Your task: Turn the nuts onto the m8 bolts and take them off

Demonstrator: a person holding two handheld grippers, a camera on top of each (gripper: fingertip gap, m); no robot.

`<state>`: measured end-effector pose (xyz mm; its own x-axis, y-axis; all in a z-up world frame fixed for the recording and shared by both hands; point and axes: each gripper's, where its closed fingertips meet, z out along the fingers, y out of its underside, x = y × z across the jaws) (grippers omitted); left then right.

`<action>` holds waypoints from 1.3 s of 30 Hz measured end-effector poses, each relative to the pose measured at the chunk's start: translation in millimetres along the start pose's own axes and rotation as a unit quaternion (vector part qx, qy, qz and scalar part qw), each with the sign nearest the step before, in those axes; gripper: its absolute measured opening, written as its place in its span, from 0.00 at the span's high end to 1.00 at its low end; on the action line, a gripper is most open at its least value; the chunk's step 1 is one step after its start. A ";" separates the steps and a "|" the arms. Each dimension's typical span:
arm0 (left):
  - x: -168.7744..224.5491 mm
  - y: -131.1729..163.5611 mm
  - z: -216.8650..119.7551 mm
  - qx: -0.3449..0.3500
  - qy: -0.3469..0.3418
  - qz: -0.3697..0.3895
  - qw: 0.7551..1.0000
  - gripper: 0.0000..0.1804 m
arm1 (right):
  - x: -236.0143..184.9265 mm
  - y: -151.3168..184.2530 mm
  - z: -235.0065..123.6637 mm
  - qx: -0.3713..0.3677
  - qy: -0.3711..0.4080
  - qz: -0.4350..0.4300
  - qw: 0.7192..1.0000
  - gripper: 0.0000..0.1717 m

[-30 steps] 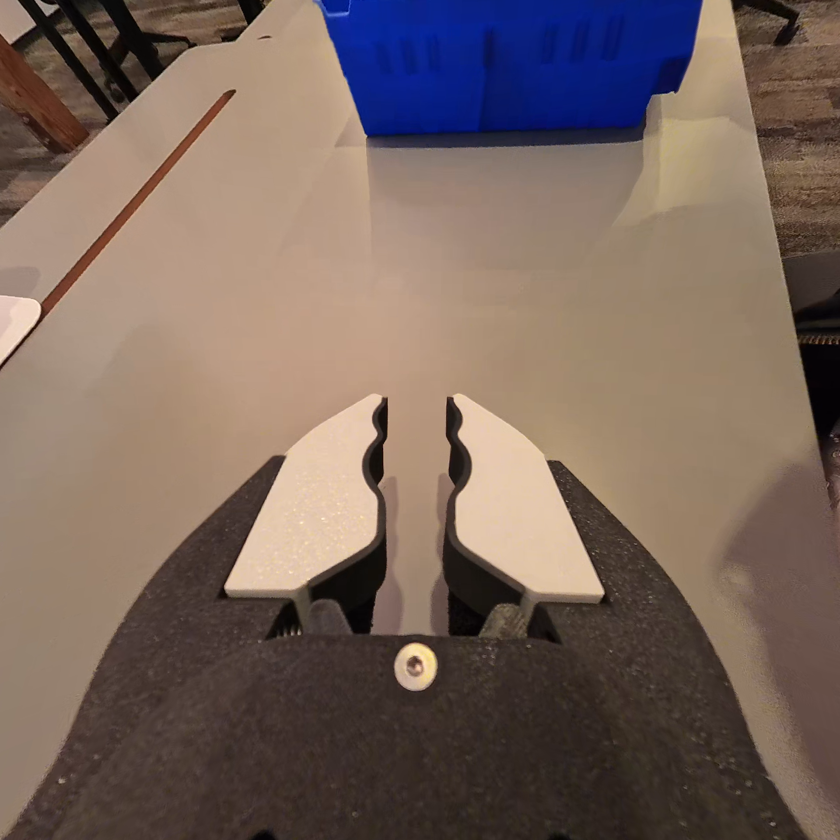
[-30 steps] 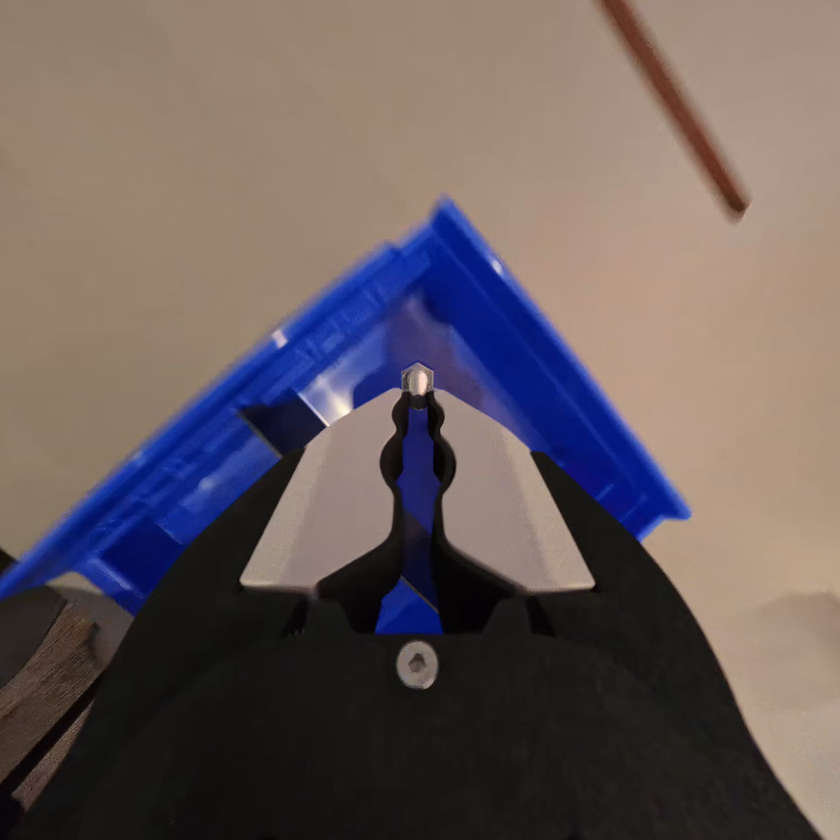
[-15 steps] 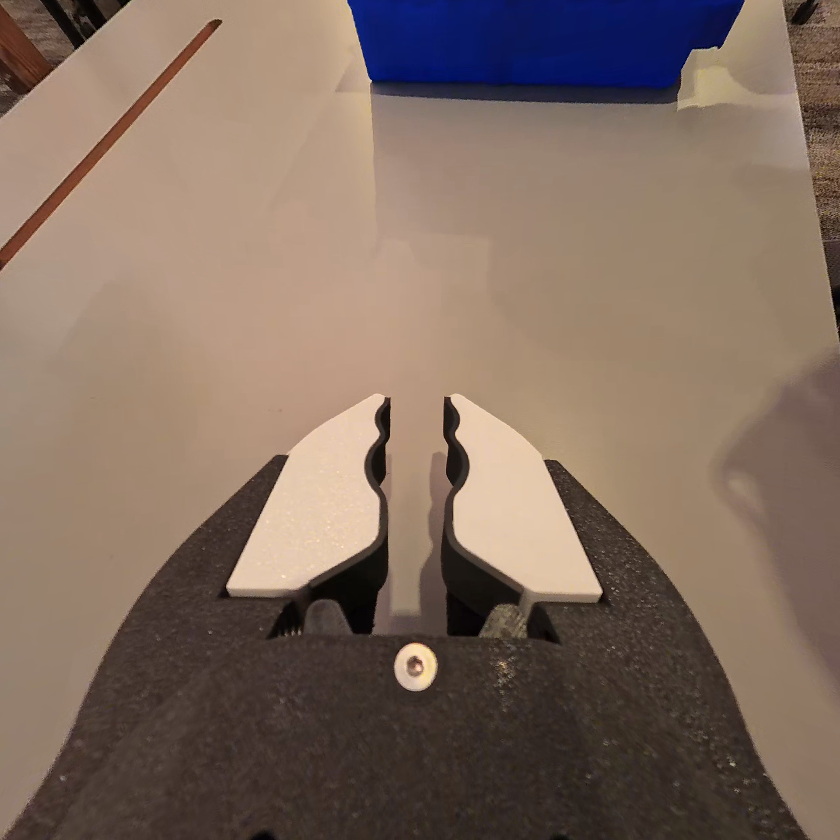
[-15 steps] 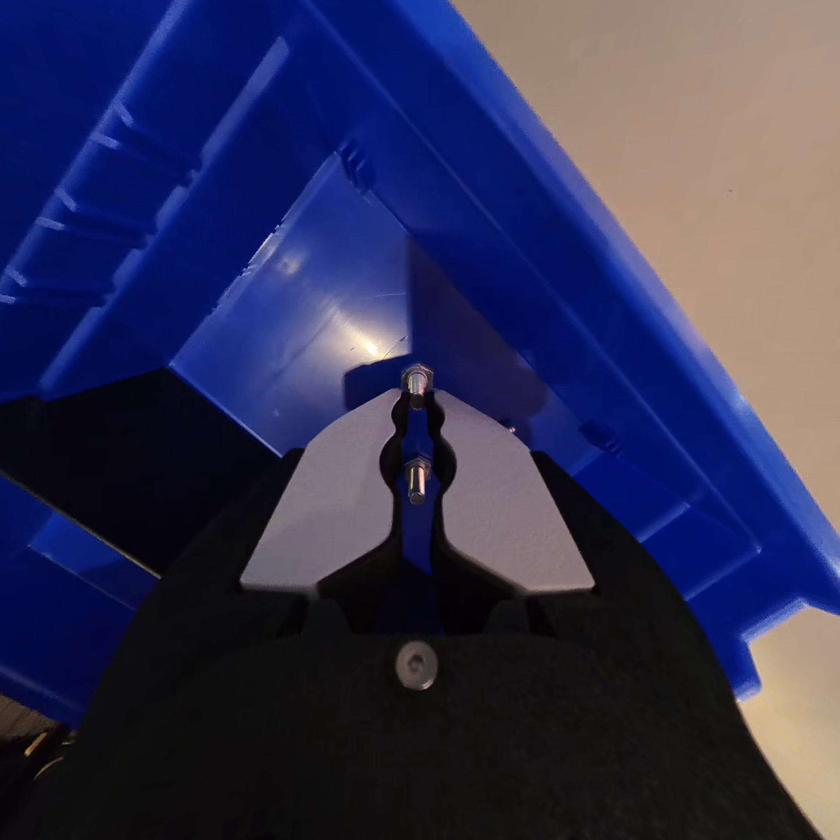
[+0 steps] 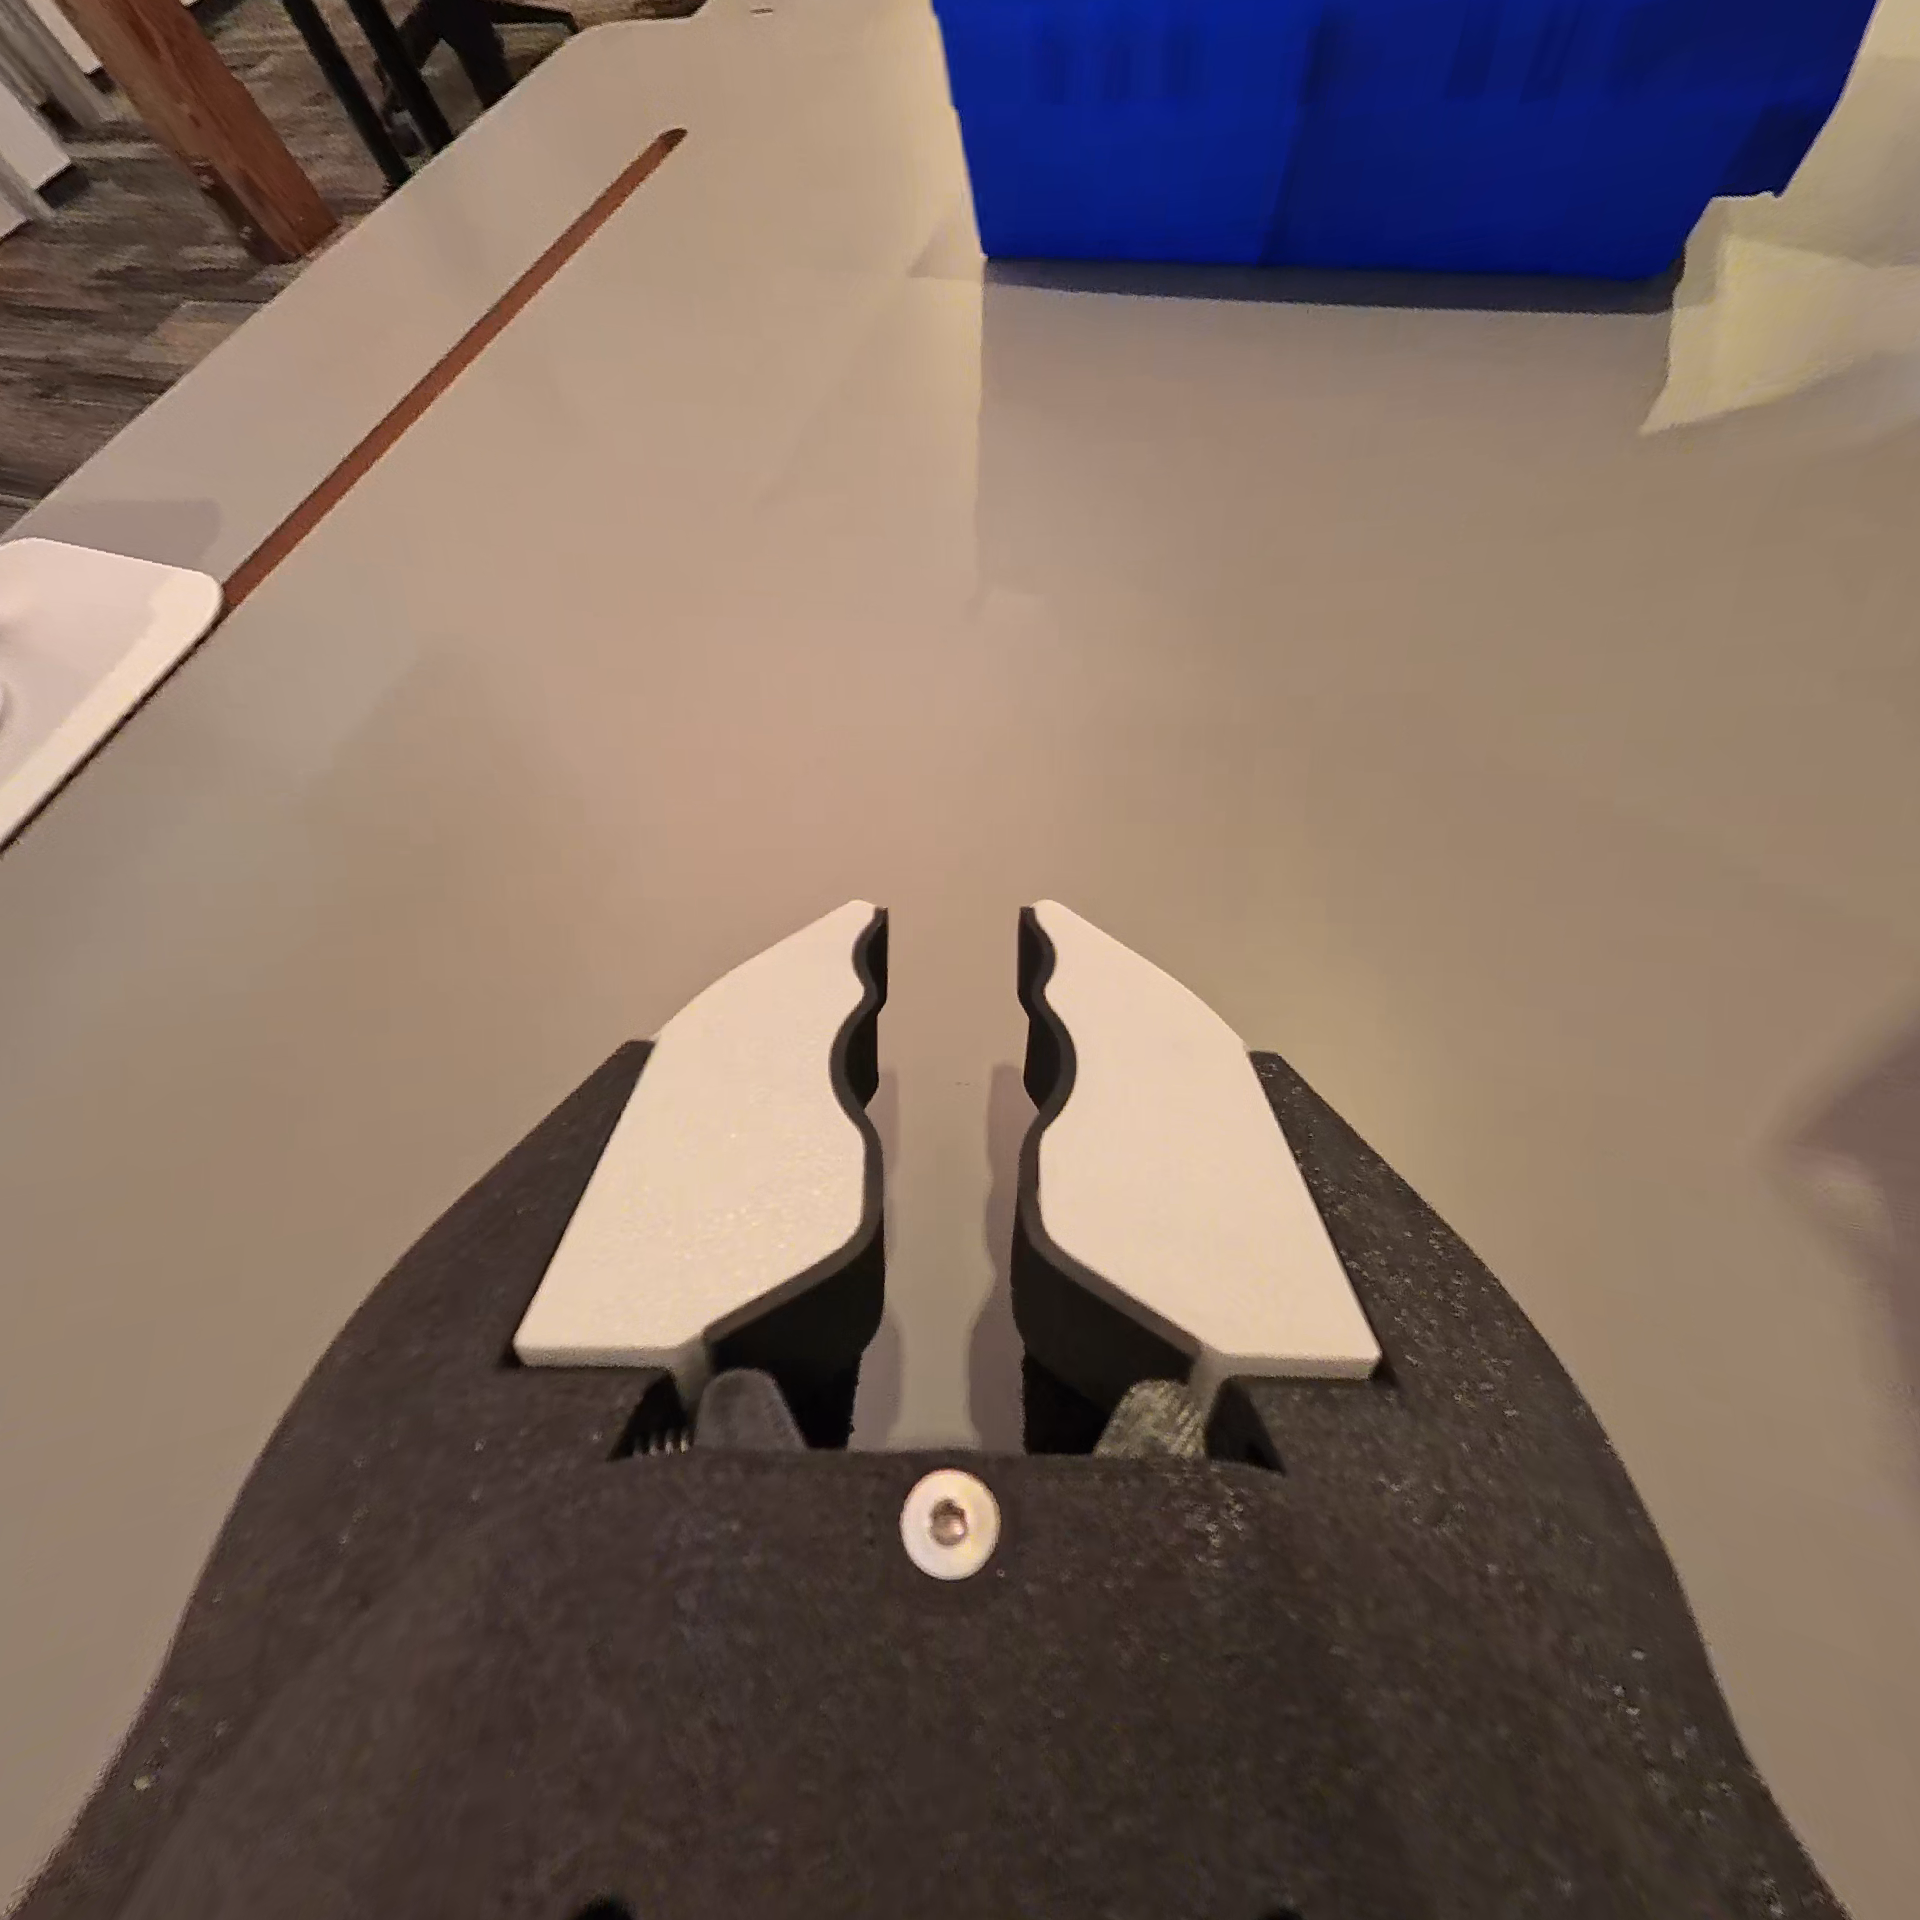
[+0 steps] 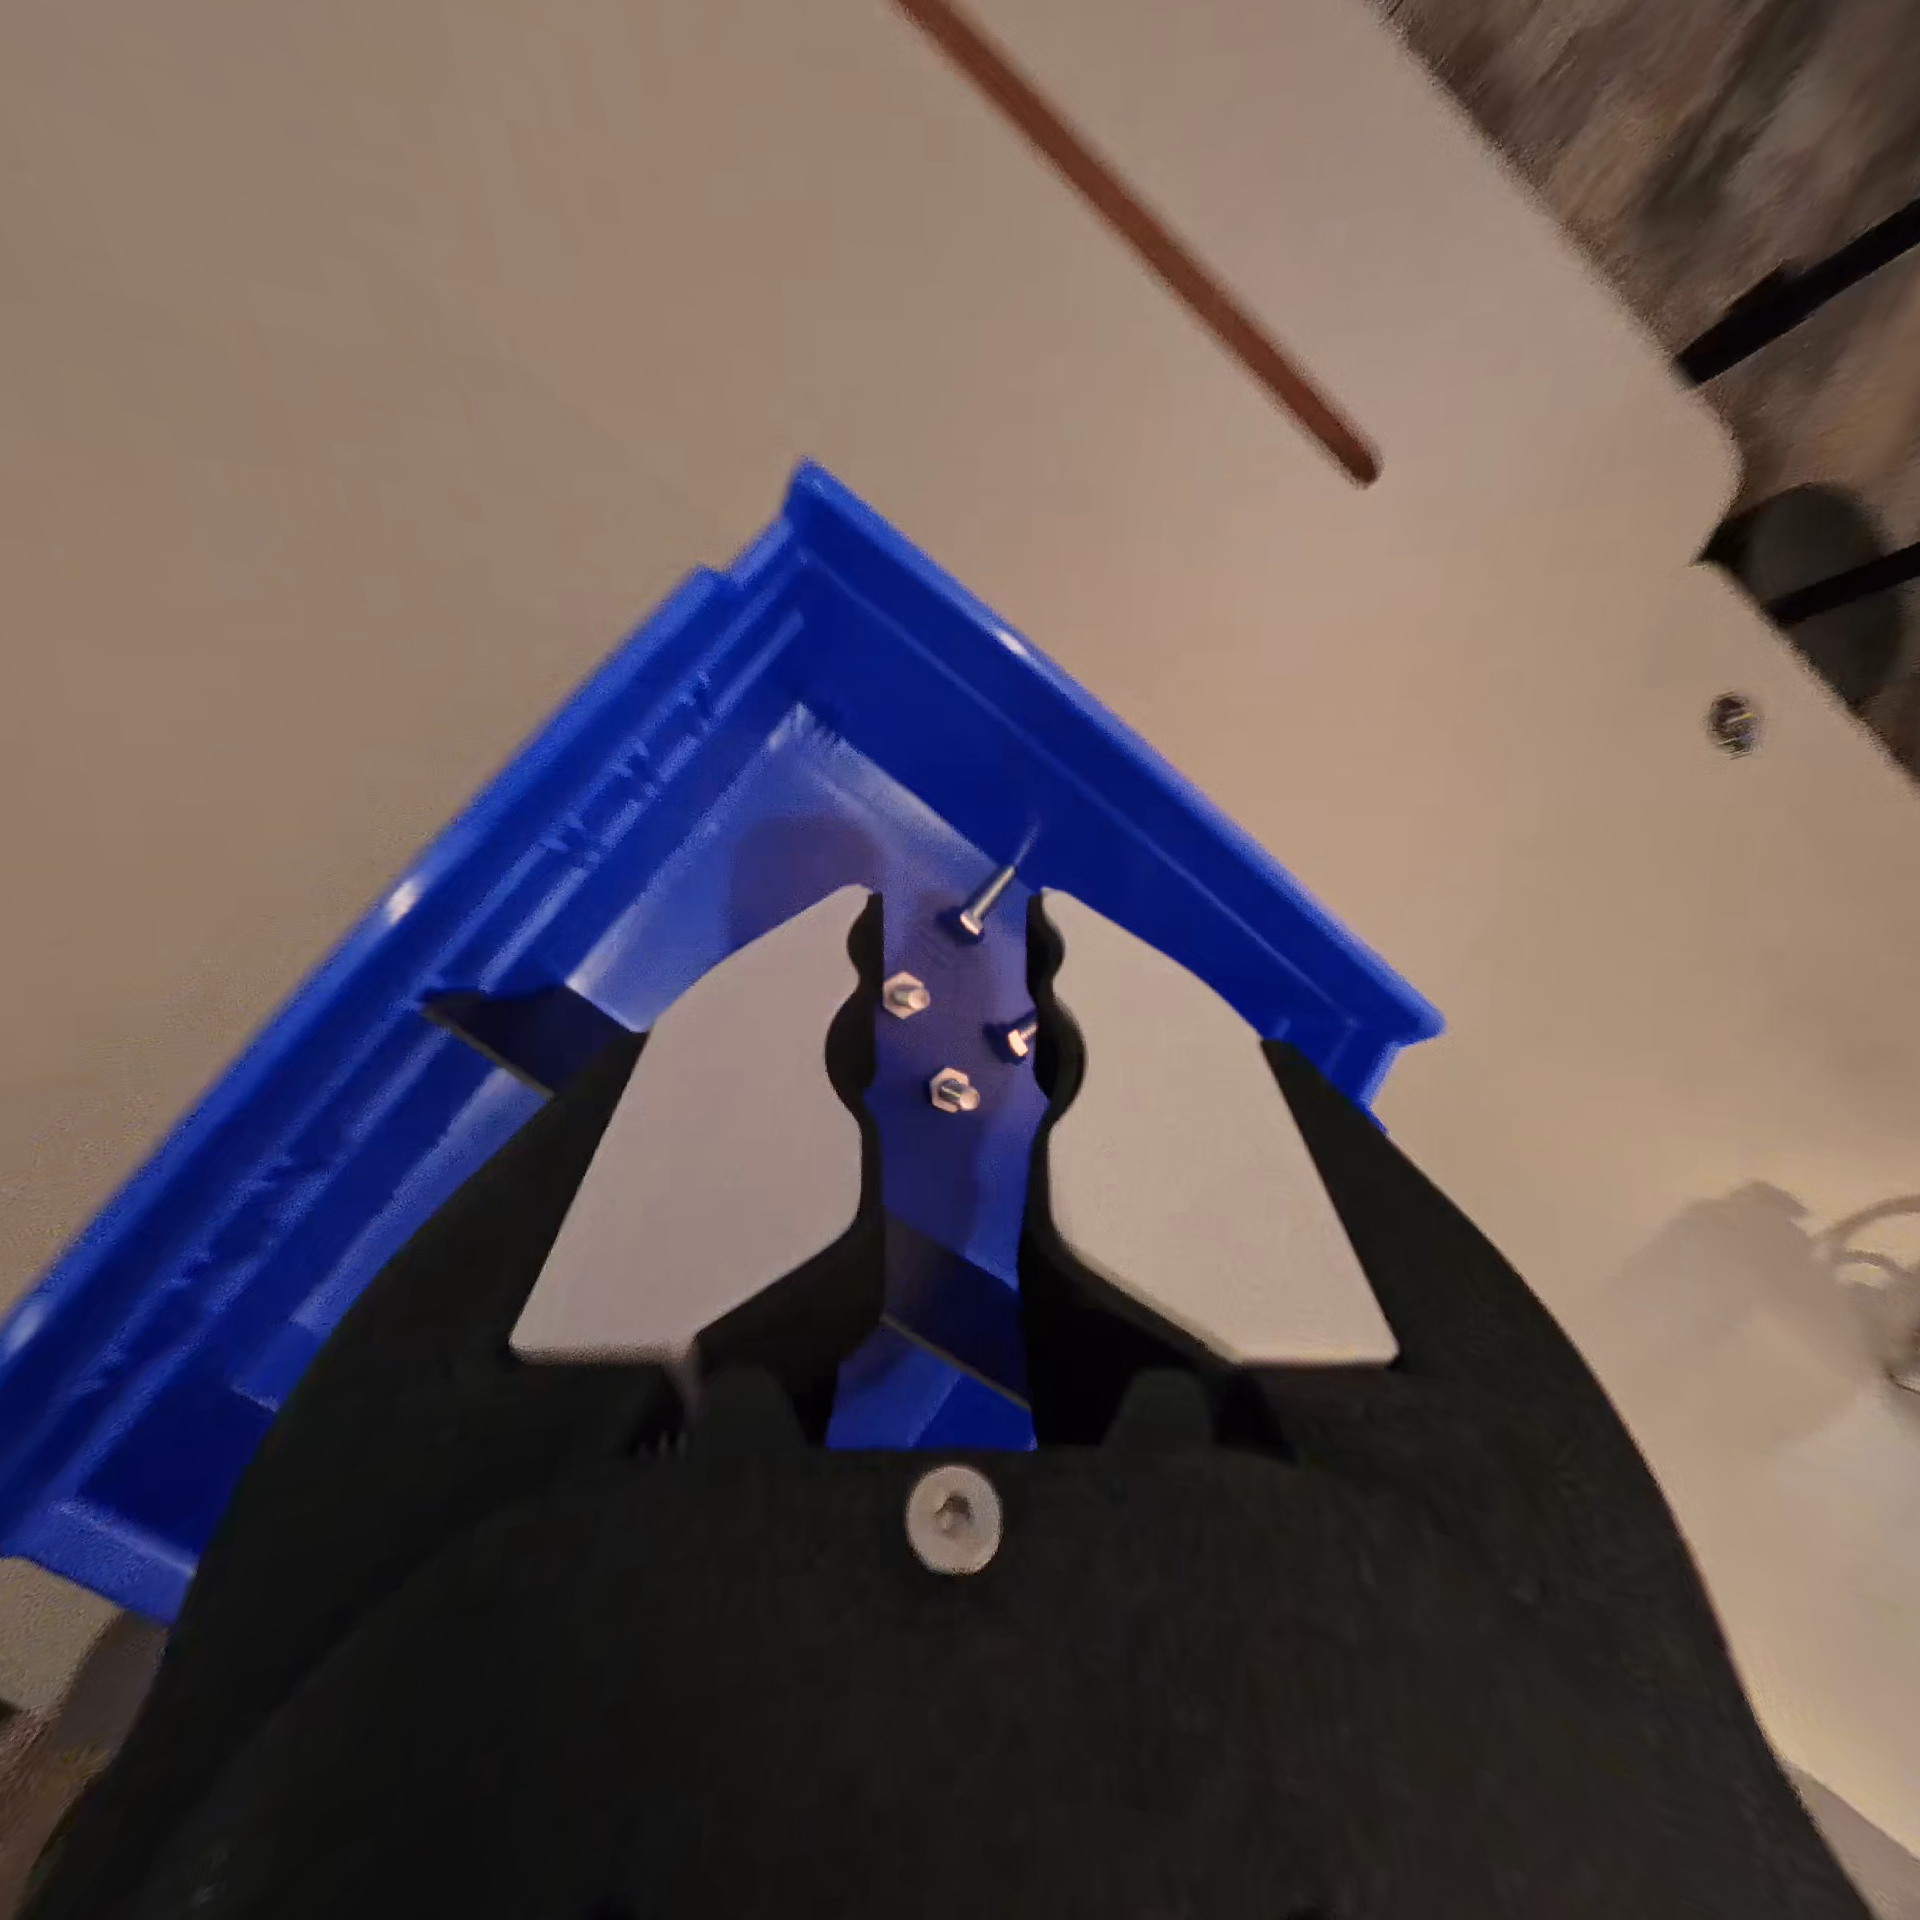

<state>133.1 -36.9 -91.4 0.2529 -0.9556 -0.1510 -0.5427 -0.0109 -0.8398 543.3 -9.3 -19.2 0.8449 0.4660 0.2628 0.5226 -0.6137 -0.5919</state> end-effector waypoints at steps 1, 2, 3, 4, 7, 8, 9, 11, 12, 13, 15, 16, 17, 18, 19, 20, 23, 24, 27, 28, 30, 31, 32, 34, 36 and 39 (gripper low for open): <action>-2.7 -0.4 -0.5 -0.001 -0.008 -0.002 1.000 0.87 | -4.9 -7.8 -10.9 0.016 0.022 0.002 1.000 0.85; -5.6 -0.6 -1.3 -0.001 -0.018 -0.002 1.000 0.87 | -11.4 -15.2 -20.5 0.032 0.040 0.006 0.999 0.85; -9.7 -1.1 -2.3 -0.002 -0.032 -0.005 0.999 0.87 | -19.7 -22.3 -28.6 0.049 0.053 0.012 0.997 0.85; -13.7 -1.6 -3.7 -0.002 -0.044 -0.012 0.999 0.87 | -29.4 -29.0 -35.0 0.065 0.062 0.019 0.996 0.84; -29.3 -6.1 -11.7 0.012 -0.089 -0.042 0.995 0.87 | -68.0 -46.8 -41.9 0.109 0.060 0.057 0.991 0.83; -35.7 -7.2 -15.7 0.017 -0.108 -0.052 0.993 0.87 | -83.8 -53.3 -40.4 0.126 0.050 0.071 0.988 0.82; -41.7 -8.4 -20.0 0.023 -0.127 -0.060 0.990 0.87 | -100.7 -60.0 -37.7 0.142 0.035 0.083 0.986 0.81; -52.8 -10.2 -29.4 0.036 -0.164 -0.075 0.983 0.87 | -129.5 -70.9 -29.5 0.166 0.021 0.097 0.981 0.81; -57.2 -10.3 -33.8 0.041 -0.180 -0.080 0.980 0.87 | -140.6 -74.3 -23.4 0.170 0.024 0.095 0.980 0.80; -61.6 -9.6 -37.9 0.044 -0.197 -0.086 0.976 0.86 | -147.6 -76.4 -16.4 0.173 0.037 0.095 0.980 0.79; -71.0 -4.0 -45.6 0.045 -0.234 -0.102 0.966 0.86 | -161.9 -81.9 -0.1 0.184 0.053 0.104 0.976 0.75; -75.1 0.2 -48.4 0.045 -0.250 -0.114 0.961 0.85 | -170.4 -84.4 9.1 0.188 0.052 0.114 0.974 0.72; -78.7 4.9 -50.6 0.045 -0.263 -0.127 0.955 0.85 | -178.5 -86.5 18.8 0.191 0.050 0.125 0.972 0.70; -82.8 10.3 -52.7 0.044 -0.278 -0.139 0.950 0.84 | -186.5 -88.8 28.2 0.196 0.047 0.139 0.970 0.68; -87.0 15.9 -54.7 0.042 -0.291 -0.151 0.944 0.84 | -194.5 -91.3 37.2 0.201 0.043 0.153 0.967 0.66; -90.7 21.0 -56.4 0.040 -0.303 -0.161 0.939 0.83 | -202.7 -94.0 45.9 0.204 0.038 0.164 0.965 0.66; -100.6 32.3 -61.0 0.033 -0.332 -0.177 0.926 0.82 | -220.6 -102.7 70.2 0.204 0.034 0.190 0.960 0.60; -101.9 33.3 -60.6 0.036 -0.332 -0.180 0.925 0.82 | -227.4 -107.8 76.3 0.209 0.024 0.198 0.957 0.55; -108.4 39.0 -60.1 0.037 -0.346 -0.193 0.917 0.80 | -232.9 -118.5 91.0 0.221 0.040 0.210 0.952 0.48; -110.7 42.6 -59.7 0.031 -0.351 -0.200 0.914 0.79 | -231.9 -119.4 96.4 0.218 0.052 0.213 0.951 0.45; -116.1 47.7 -60.1 0.028 -0.366 -0.219 0.904 0.76 | -232.7 -119.1 108.7 0.203 0.059 0.233 0.949 0.44; -119.3 49.5 -60.7 0.029 -0.377 -0.226 0.898 0.75 | -232.8 -119.0 114.3 0.197 0.063 0.243 0.948 0.44; -123.5 52.0 -61.6 0.029 -0.392 -0.231 0.890 0.74 | -232.8 -118.9 119.3 0.192 0.066 0.250 0.947 0.45; -129.3 56.6 -59.0 0.024 -0.412 -0.236 0.880 0.68 | -237.0 -119.4 128.7 0.185 0.056 0.266 0.944 0.45; -130.9 61.8 -52.9 0.016 -0.417 -0.248 0.874 0.62 | -241.0 -118.3 135.8 0.177 0.050 0.275 0.944 0.45; -136.8 79.0 -51.5 -0.019 -0.447 -0.270 0.852 0.52 | -244.8 -115.9 144.3 0.158 0.060 0.272 0.947 0.42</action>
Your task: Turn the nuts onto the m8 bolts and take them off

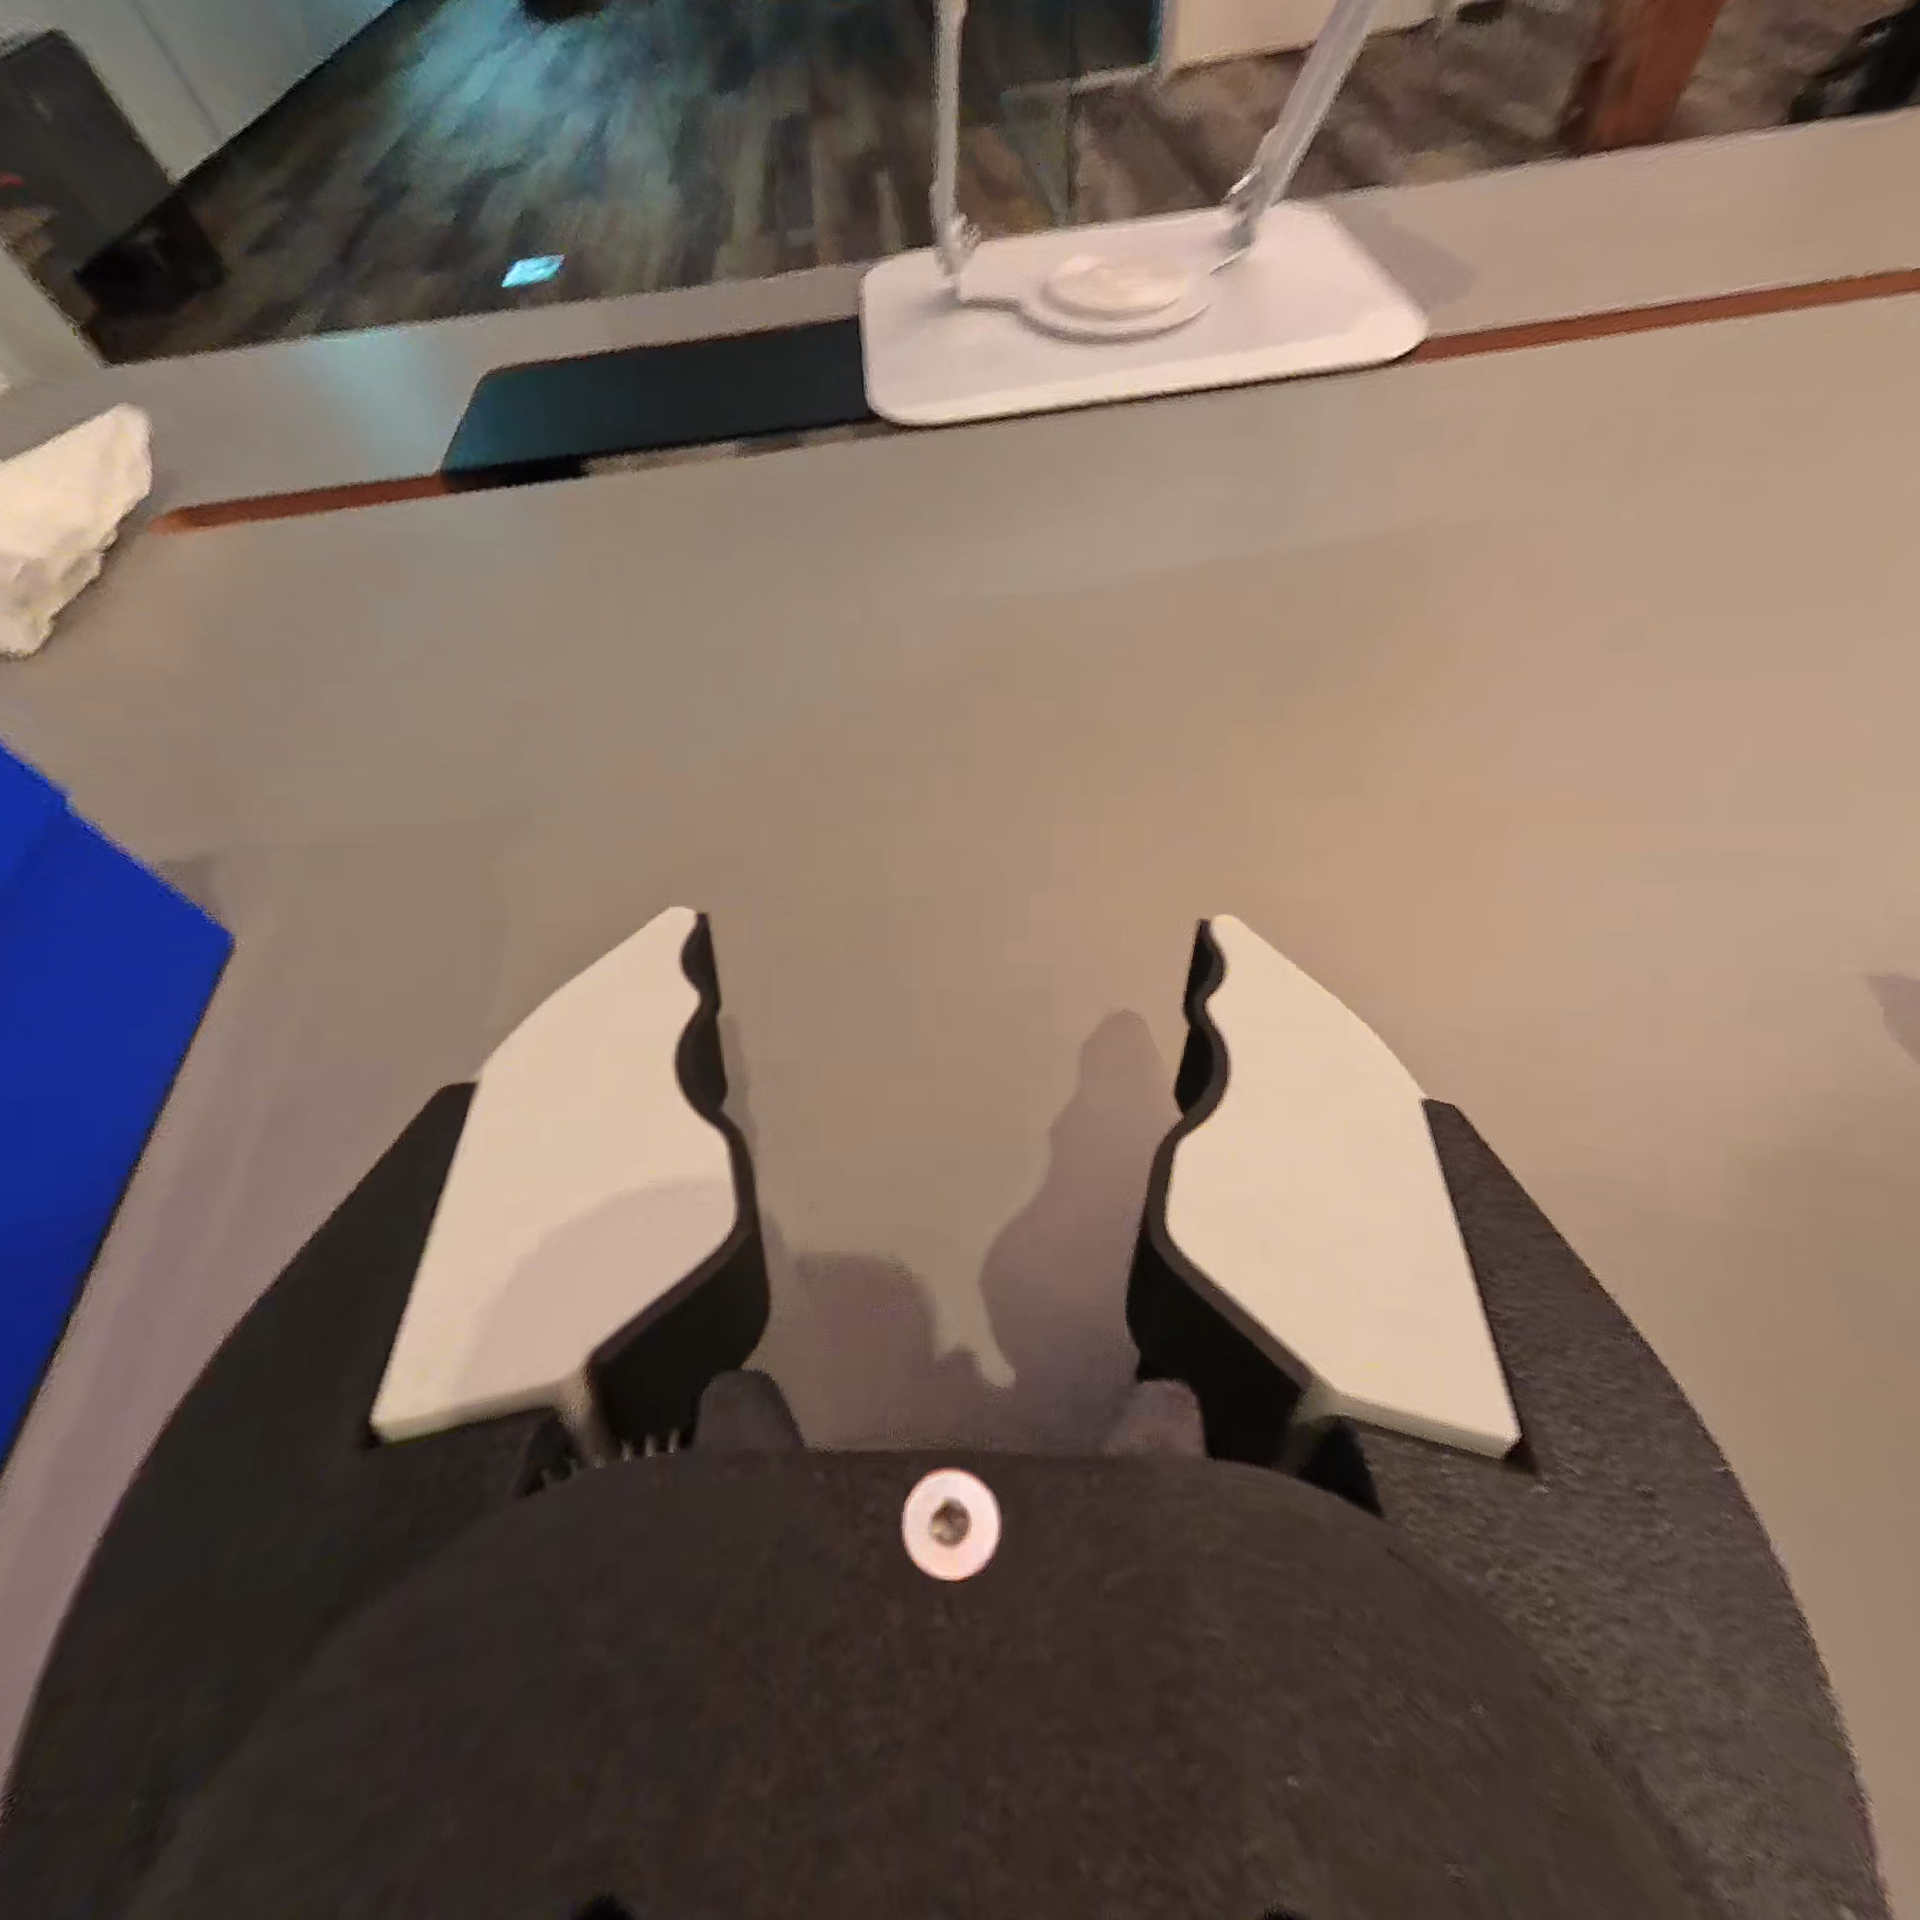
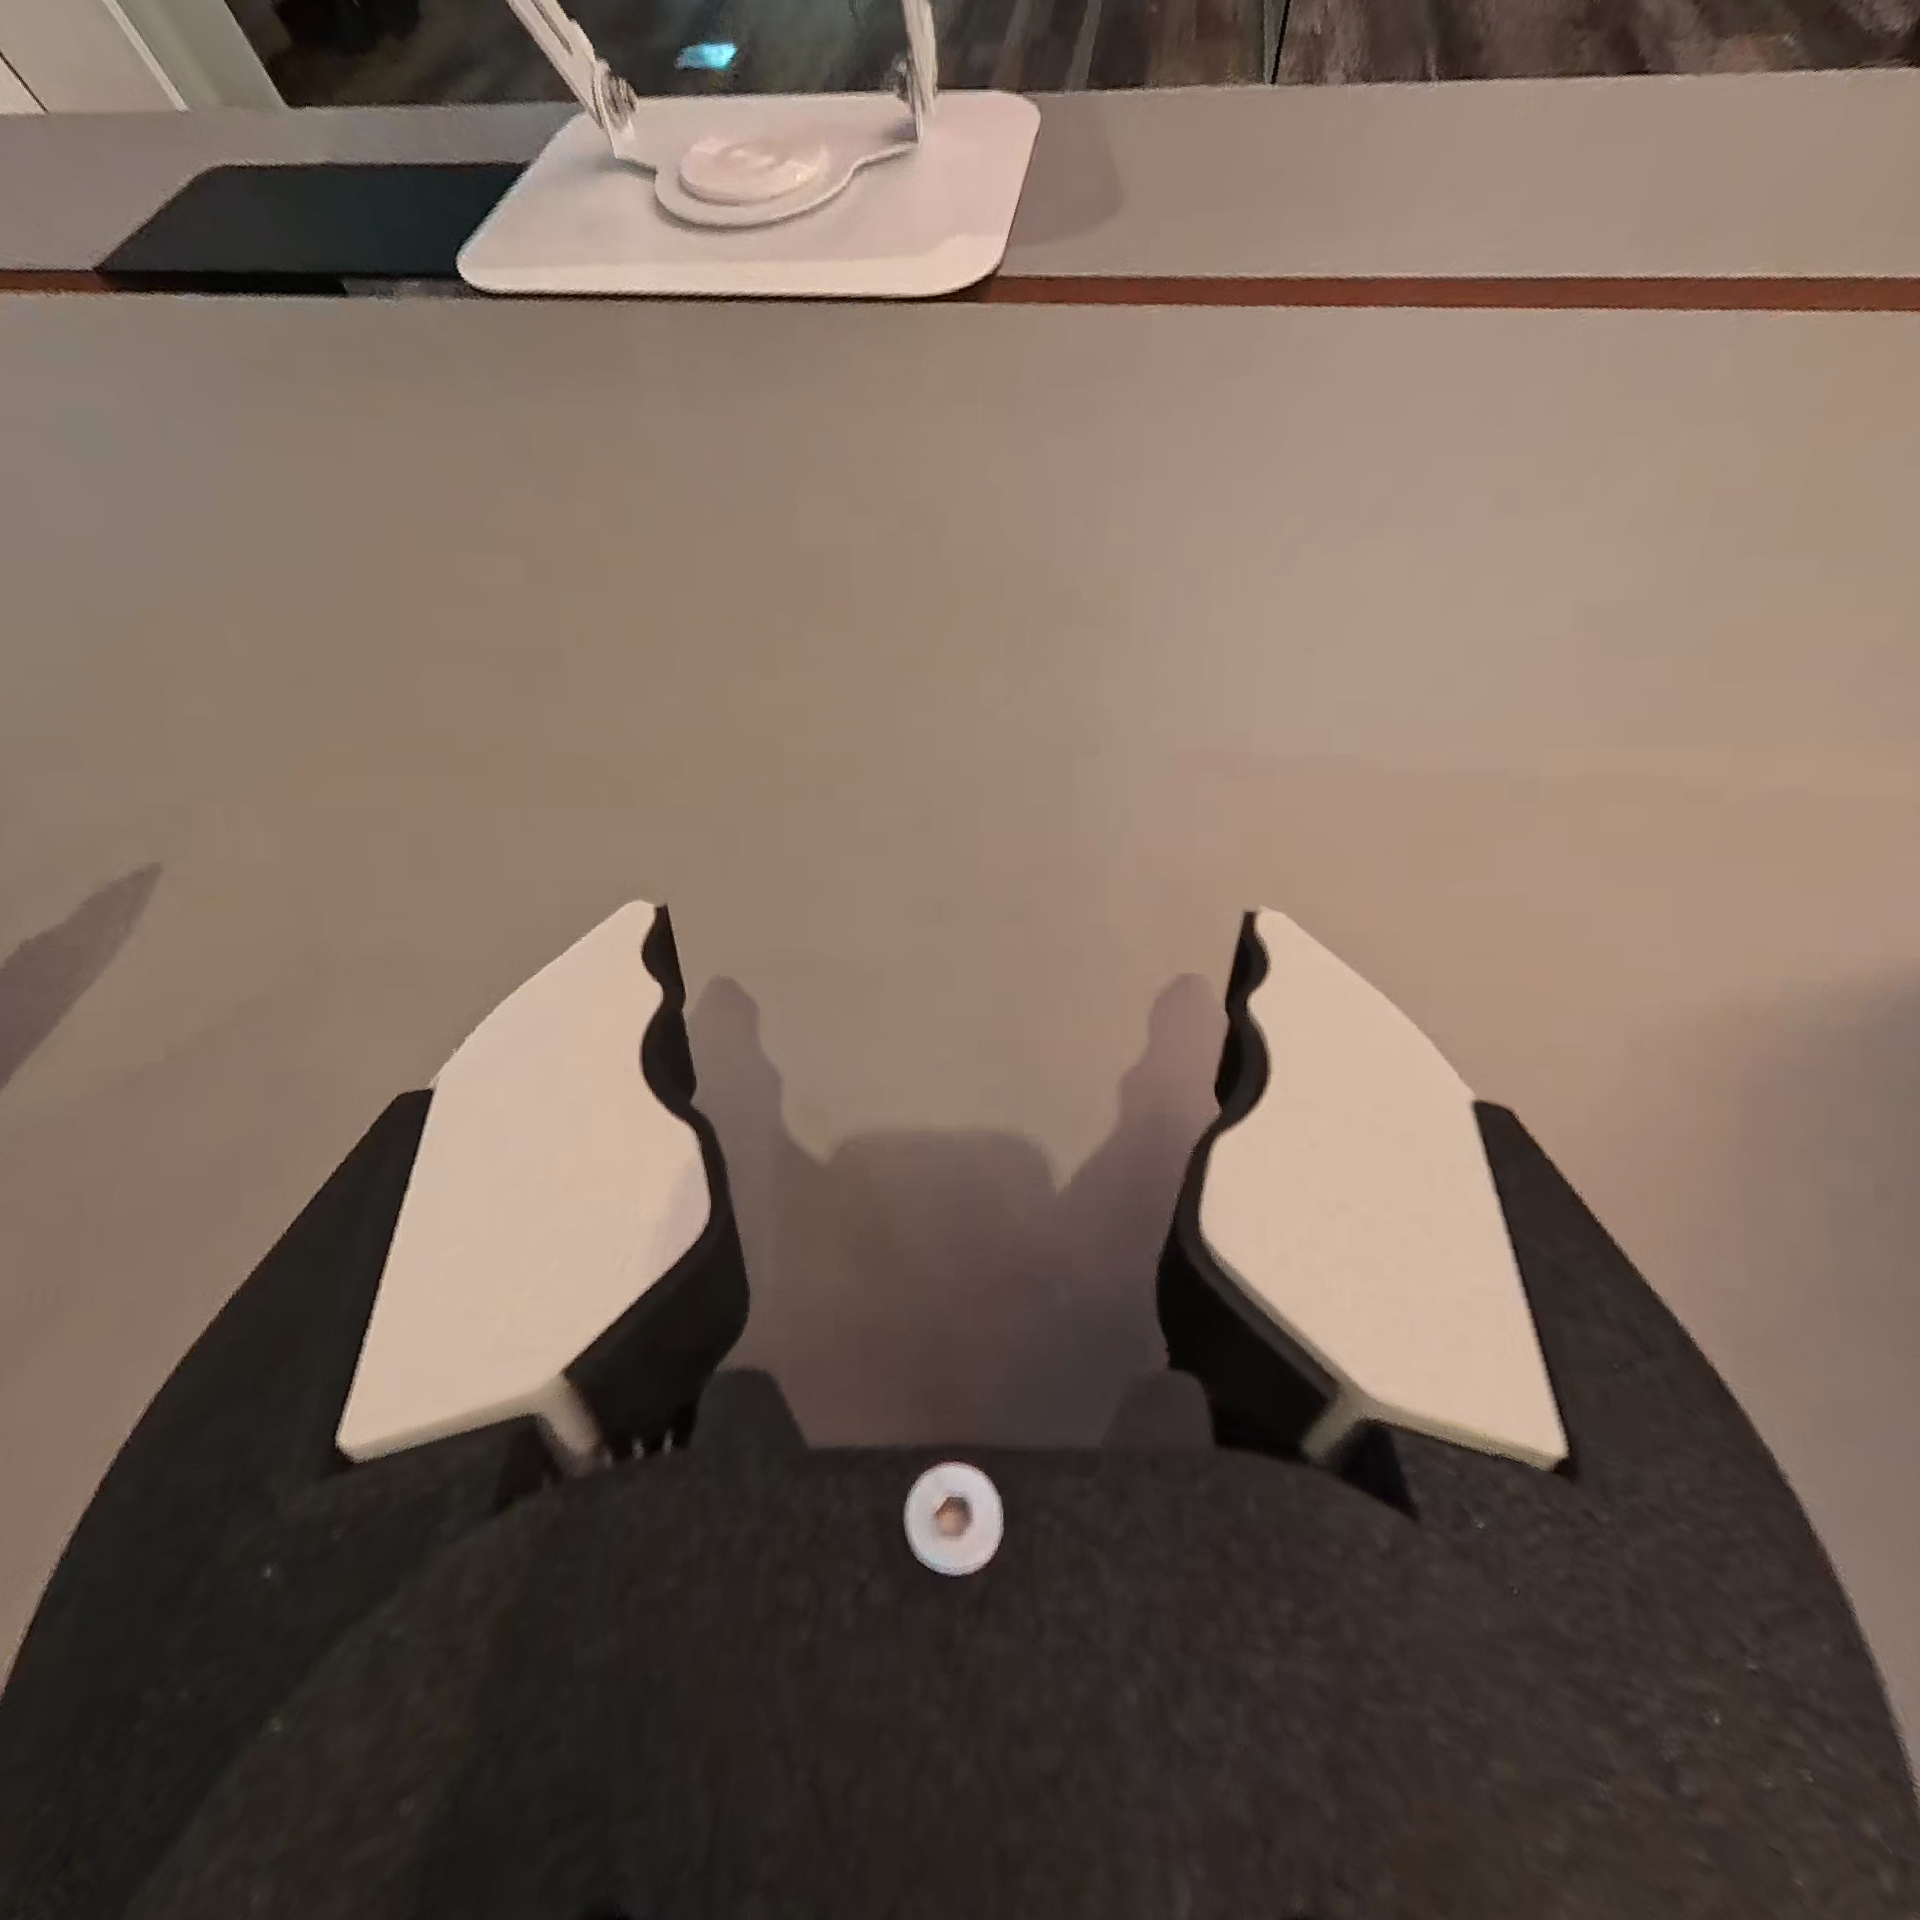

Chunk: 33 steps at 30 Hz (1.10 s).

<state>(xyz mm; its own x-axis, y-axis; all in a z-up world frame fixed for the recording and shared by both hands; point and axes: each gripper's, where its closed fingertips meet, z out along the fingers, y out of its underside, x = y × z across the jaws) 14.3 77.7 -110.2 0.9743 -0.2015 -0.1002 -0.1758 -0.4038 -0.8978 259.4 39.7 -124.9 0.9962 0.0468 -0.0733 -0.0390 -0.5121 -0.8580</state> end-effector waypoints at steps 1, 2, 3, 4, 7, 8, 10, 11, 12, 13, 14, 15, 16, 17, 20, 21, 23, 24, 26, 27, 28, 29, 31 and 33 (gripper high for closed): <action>-2.9 4.5 2.5 -0.014 -0.010 -0.006 1.000 0.51 | 0.4 1.1 1.6 -0.003 0.010 -0.007 1.000 0.41; -3.2 7.2 3.7 -0.024 -0.010 -0.014 1.000 0.50 | 0.2 1.9 2.9 -0.005 0.017 -0.012 1.000 0.39; -4.6 8.2 4.1 -0.028 -0.012 -0.025 0.999 0.48 | -0.5 2.6 4.2 -0.007 0.022 -0.015 1.000 0.37; -7.1 8.7 3.8 -0.029 -0.018 -0.034 0.999 0.46 | -0.9 3.5 5.5 -0.010 0.026 -0.016 0.999 0.35; -10.7 14.3 2.4 -0.044 -0.025 -0.054 0.997 0.40 | -1.0 5.1 8.6 -0.015 0.037 -0.019 0.999 0.31; -11.8 15.7 1.8 -0.047 -0.027 -0.060 0.997 0.38 | 0.9 5.1 9.1 -0.016 0.046 -0.022 0.999 0.28; -11.3 18.0 1.1 -0.053 -0.024 -0.072 0.996 0.35 | 4.0 3.8 9.5 -0.014 0.058 -0.025 0.998 0.23; -12.0 19.2 1.1 -0.057 -0.027 -0.074 0.995 0.34 | 5.4 3.1 9.5 -0.012 0.063 -0.024 0.998 0.21; -13.0 19.9 1.2 -0.059 -0.031 -0.074 0.995 0.32 | 6.9 2.5 9.5 -0.011 0.067 -0.022 0.997 0.19; -13.8 19.9 1.2 -0.058 -0.034 -0.073 0.995 0.31 | 8.2 2.4 9.6 -0.011 0.070 -0.021 0.997 0.17; -14.0 20.2 1.3 -0.060 -0.037 -0.072 0.995 0.30 | 8.7 2.9 9.9 -0.013 0.070 -0.019 0.997 0.16; -13.7 20.8 1.7 -0.062 -0.037 -0.071 0.995 0.29 | 8.9 3.8 10.5 -0.016 0.069 -0.017 0.997 0.15; -12.6 21.1 2.1 -0.064 -0.036 -0.070 0.995 0.27 | 8.9 4.3 11.2 -0.018 0.068 -0.016 0.997 0.15; -11.4 21.8 2.6 -0.066 -0.033 -0.069 0.995 0.27 | 8.9 5.0 11.8 -0.021 0.067 -0.015 0.997 0.15; -9.1 24.1 4.5 -0.077 -0.028 -0.073 0.994 0.24 | 9.7 6.7 13.3 -0.029 0.069 -0.014 0.997 0.15; -8.4 25.4 5.2 -0.082 -0.027 -0.073 0.994 0.24 | 10.4 7.8 14.0 -0.033 0.072 -0.013 0.997 0.15; -7.2 27.5 6.7 -0.091 -0.025 -0.075 0.993 0.24 | 12.4 9.8 15.3 -0.042 0.077 -0.008 0.996 0.15; -7.3 28.6 7.3 -0.095 -0.025 -0.077 0.992 0.24 | 12.9 10.8 16.0 -0.046 0.077 -0.005 0.996 0.15; -7.9 31.4 8.5 -0.105 -0.026 -0.082 0.991 0.26 | 14.1 13.0 17.5 -0.055 0.077 0.001 0.995 0.15; -8.6 33.2 9.1 -0.111 -0.028 -0.087 0.990 0.26 | 14.5 14.3 18.2 -0.059 0.077 0.004 0.995 0.15; -8.2 34.1 9.7 -0.114 -0.025 -0.091 0.989 0.27 | 14.8 15.4 18.9 -0.064 0.076 0.007 0.995 0.15; -6.2 35.2 10.5 -0.119 -0.016 -0.094 0.988 0.27 | 15.2 16.8 19.7 -0.069 0.075 0.010 0.995 0.15; -4.7 38.3 12.1 -0.132 -0.009 -0.098 0.986 0.25 | 16.4 19.2 21.2 -0.078 0.075 0.018 0.994 0.15; -3.4 41.2 13.7 -0.143 -0.003 -0.101 0.984 0.24 | 16.9 21.6 22.6 -0.088 0.074 0.022 0.993 0.15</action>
